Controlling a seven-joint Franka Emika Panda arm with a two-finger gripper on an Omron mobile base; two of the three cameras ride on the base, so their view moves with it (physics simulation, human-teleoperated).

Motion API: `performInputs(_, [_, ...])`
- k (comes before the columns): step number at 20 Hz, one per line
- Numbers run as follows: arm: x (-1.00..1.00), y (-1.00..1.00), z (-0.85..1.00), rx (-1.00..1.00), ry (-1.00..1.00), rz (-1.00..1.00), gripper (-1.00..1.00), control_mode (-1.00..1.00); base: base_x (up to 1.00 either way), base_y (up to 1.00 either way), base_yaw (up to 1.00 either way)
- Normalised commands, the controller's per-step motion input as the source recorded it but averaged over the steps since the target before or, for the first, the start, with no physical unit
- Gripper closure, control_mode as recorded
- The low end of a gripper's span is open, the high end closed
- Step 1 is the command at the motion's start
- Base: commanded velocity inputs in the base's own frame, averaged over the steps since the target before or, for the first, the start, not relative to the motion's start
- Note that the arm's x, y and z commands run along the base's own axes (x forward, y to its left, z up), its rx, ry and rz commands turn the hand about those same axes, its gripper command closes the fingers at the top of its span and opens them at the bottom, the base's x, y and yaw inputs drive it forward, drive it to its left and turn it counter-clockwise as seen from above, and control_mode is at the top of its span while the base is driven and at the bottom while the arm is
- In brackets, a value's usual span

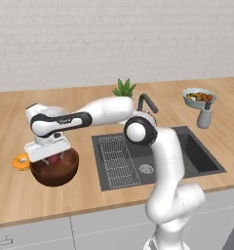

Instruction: Pick the tomato from the sink and place it in the bowl. Then pick the bowl and place it in the microwave. Then close the microwave door and press the start button.

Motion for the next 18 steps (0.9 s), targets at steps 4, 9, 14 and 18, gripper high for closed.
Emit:
performInputs(4, [0.24,0.01,-0.22,-0.03,0.0,-0.01,1.0,-1.0,0.0,0.0,0.0])
performInputs(9, [0.0,-0.17,-0.39,0.0,0.0,-0.01,-1.0,-1.0,0.0,0.0,0.0])
performInputs(14, [-0.09,-0.6,-0.03,0.06,-0.02,-0.01,-1.0,-1.0,0.0,0.0,0.0])
performInputs(18, [-0.52,-0.84,0.09,0.13,-0.05,0.0,-1.0,-1.0,0.0,0.0,0.0])
